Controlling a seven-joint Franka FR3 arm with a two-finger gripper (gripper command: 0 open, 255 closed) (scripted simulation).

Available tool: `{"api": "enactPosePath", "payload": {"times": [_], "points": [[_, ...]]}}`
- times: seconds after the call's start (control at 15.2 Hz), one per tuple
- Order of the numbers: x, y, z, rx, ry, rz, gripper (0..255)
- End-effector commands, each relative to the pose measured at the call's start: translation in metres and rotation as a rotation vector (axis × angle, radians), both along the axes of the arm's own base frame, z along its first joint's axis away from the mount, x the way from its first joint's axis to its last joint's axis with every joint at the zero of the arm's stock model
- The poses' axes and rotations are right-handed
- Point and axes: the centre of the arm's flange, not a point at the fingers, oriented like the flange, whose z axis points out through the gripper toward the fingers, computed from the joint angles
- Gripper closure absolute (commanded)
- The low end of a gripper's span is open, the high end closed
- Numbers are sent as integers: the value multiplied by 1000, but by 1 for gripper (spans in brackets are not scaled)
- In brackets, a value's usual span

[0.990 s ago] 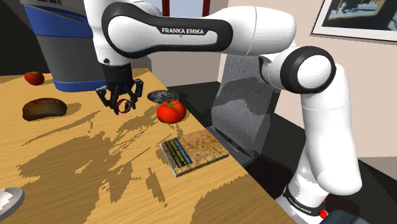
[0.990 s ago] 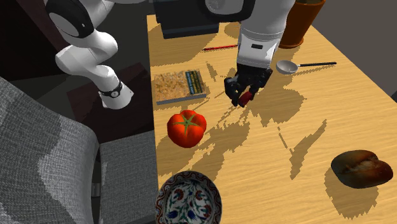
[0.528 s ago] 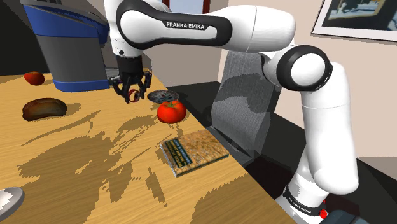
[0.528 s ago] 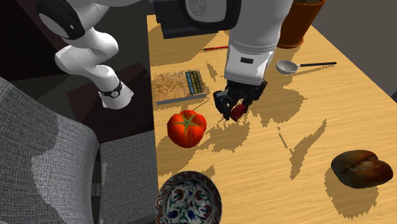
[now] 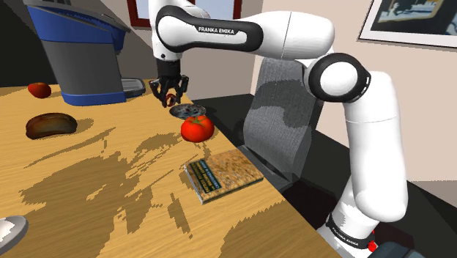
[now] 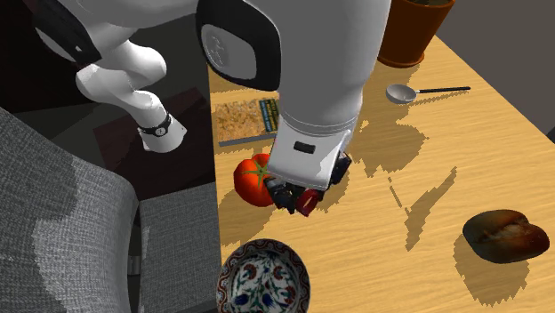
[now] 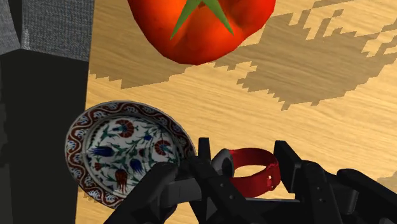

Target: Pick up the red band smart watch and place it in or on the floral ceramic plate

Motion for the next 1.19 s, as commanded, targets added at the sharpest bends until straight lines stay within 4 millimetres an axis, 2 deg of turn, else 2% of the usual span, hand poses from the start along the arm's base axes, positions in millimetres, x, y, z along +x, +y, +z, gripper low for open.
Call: {"api": "enactPosePath", "payload": {"times": [0.0,0.59,0.66,1.12], "points": [[13,-23,-1,0,0,2,255],[63,-131,-2,0,0,2,255],[64,-133,-2,0,0,2,255],[64,-133,-39,0,0,2,255]]}}
